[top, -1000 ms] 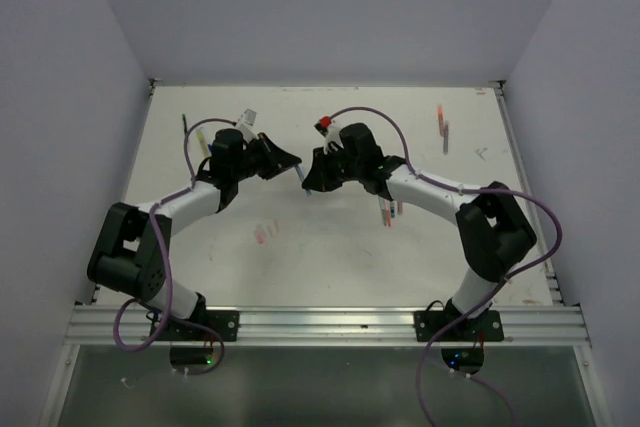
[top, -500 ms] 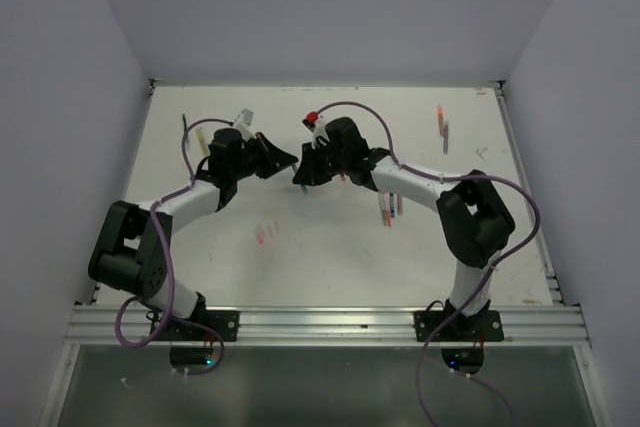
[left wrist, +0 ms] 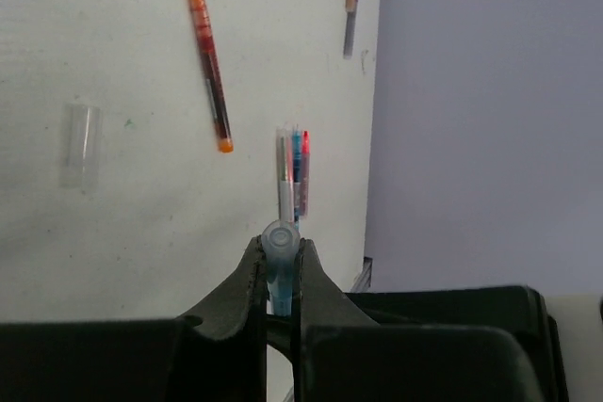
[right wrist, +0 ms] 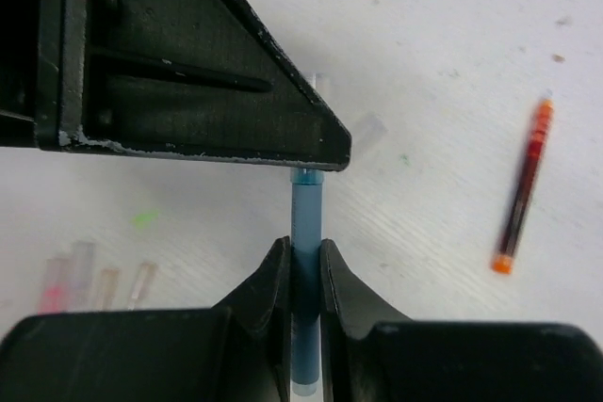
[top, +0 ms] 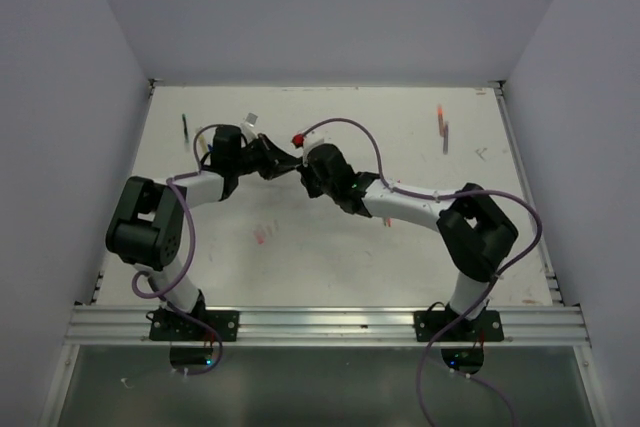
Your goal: Open the pen caps
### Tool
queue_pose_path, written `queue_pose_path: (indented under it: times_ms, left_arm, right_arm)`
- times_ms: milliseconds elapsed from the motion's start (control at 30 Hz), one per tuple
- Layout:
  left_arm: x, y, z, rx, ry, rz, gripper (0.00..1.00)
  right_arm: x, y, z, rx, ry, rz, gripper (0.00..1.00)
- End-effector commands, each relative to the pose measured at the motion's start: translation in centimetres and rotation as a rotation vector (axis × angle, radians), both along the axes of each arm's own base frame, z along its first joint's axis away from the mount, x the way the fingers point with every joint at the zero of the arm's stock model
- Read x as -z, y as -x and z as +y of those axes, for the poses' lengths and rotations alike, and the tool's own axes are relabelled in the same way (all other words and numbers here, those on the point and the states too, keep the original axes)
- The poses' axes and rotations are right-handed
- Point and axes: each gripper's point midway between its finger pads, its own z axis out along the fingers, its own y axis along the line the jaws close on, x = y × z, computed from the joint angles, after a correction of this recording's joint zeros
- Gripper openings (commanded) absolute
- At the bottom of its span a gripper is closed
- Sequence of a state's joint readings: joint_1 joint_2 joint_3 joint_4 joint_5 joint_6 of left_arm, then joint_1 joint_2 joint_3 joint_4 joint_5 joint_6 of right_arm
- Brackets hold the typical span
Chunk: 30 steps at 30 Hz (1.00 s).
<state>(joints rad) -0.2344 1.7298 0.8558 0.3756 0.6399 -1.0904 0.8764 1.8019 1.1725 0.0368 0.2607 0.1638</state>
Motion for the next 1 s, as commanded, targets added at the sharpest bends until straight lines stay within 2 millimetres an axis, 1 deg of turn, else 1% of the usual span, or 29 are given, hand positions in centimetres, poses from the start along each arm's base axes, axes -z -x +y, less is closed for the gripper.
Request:
queue_pose_path:
  times_ms: [0, 33, 67, 100, 133, 167, 200, 267, 300, 333, 367, 400, 433, 467, 500, 533, 567, 600, 633, 667, 733, 767, 800, 867, 900, 933, 967]
  left_arm:
    - [-6.3, -4.2, 3.1, -0.128, 0.074, -0.28, 0.0]
    - [-6.6, -3.9, 3.1, -0.131, 0.088, -0.298, 0.0]
    - [-7.1, -3.7, 3.2, -0.132, 0.099, -0.332, 0.0]
    - [-7.4, -3.2, 3.4, -0.128, 0.111, -0.355, 0.0]
    - [-7.4, -3.2, 3.4, -0.128, 0.112, -0.357, 0.0]
    - [-7.3, -3.2, 3.5, -0.128, 0.11, -0.355, 0.0]
    - [-7.2, -3.1, 3.5, -0.132, 0.107, -0.352, 0.0]
    - [-6.7, -3.0, 3.8, -0.143, 0.089, -0.332, 0.0]
    - [-6.7, -3.1, 4.0, -0.156, 0.076, -0.336, 0.0]
    - [-6.3, -3.1, 4.2, -0.155, 0.044, -0.333, 0.0]
    - [-6.2, -3.3, 4.4, -0.157, 0.017, -0.335, 0.0]
    - [-5.7, -3.7, 4.8, -0.173, -0.028, -0.324, 0.0]
    - [-4.8, -3.9, 5.2, -0.156, -0.119, -0.294, 0.0]
    - [-4.0, -4.1, 5.6, -0.158, -0.168, -0.275, 0.0]
    - [-3.5, -4.4, 6.1, -0.177, -0.219, -0.264, 0.0]
    - [-2.6, -4.1, 6.4, -0.164, -0.264, -0.254, 0.0]
    - [-2.0, -3.9, 6.6, -0.165, -0.279, -0.245, 0.0]
    - [-1.7, -3.9, 6.8, -0.173, -0.292, -0.243, 0.0]
    - [-1.4, -3.8, 6.7, -0.168, -0.304, -0.243, 0.0]
    - [-1.0, -3.7, 6.7, -0.163, -0.314, -0.238, 0.0]
    - [0.1, -3.7, 5.9, -0.129, -0.34, -0.217, 0.01]
    - [0.5, -3.7, 5.7, -0.116, -0.35, -0.21, 0.03]
    - [1.1, -3.8, 4.9, -0.092, -0.362, -0.203, 0.03]
    - [1.9, -3.7, 4.3, -0.072, -0.37, -0.186, 0.05]
    - [2.7, -3.5, 3.6, -0.053, -0.374, -0.172, 0.07]
    - [3.0, -3.4, 3.4, -0.048, -0.373, -0.169, 0.07]
    - [3.7, -3.3, 3.2, -0.041, -0.373, -0.153, 0.08]
  right_arm:
    - [-0.2, 2.0, -1.3, -0.132, -0.196, 0.24, 0.0]
    - [-1.5, 1.6, -0.2, -0.171, -0.303, 0.237, 0.0]
    - [-2.0, 3.4, 0.9, -0.268, -0.407, 0.337, 0.0]
    - [-3.1, 3.2, 1.7, -0.339, -0.535, 0.393, 0.0]
    - [-2.8, 3.4, 1.5, -0.338, -0.532, 0.4, 0.0]
    - [-3.1, 3.7, 1.6, -0.351, -0.573, 0.435, 0.0]
    - [-3.6, 3.4, 1.7, -0.357, -0.598, 0.418, 0.0]
    - [-3.3, 3.2, 1.2, -0.343, -0.606, 0.428, 0.0]
    - [-3.2, 2.5, 0.9, -0.317, -0.591, 0.408, 0.0]
    - [-3.0, 2.2, 0.2, -0.268, -0.552, 0.409, 0.0]
    - [-2.5, 1.3, -0.7, -0.227, -0.492, 0.367, 0.0]
    - [-2.0, -0.3, -2.0, -0.132, -0.431, 0.321, 0.0]
    - [-1.9, -0.9, -3.1, -0.071, -0.37, 0.315, 0.0]
    - [-1.8, -1.9, -4.1, -0.029, -0.315, 0.283, 0.0]
    - [-0.7, -2.7, -6.1, 0.066, -0.223, 0.281, 0.0]
    - [-1.7, -3.9, -6.6, 0.094, -0.194, 0.243, 0.0]
    - [-0.6, -4.7, -7.5, 0.125, -0.136, 0.243, 0.0]
    - [-0.3, -5.2, -8.0, 0.149, -0.099, 0.243, 0.0]
    - [-0.6, -6.3, -9.1, 0.202, -0.046, 0.225, 0.0]
    - [0.8, -6.9, -10.0, 0.23, -0.007, 0.241, 0.0]
    - [1.1, -8.0, -10.8, 0.26, 0.004, 0.244, 0.0]
    - [1.5, -8.5, -11.7, 0.279, 0.004, 0.25, 0.0]
    - [2.1, -8.9, -11.9, 0.289, 0.005, 0.258, 0.0]
    - [2.3, -9.7, -12.6, 0.303, -0.003, 0.259, 0.0]
    - [3.1, -9.9, -12.7, 0.304, 0.001, 0.271, 0.0]
    - [3.1, -10.2, -12.6, 0.304, -0.005, 0.27, 0.0]
    - [3.4, -10.4, -12.7, 0.305, -0.007, 0.273, 0.0]
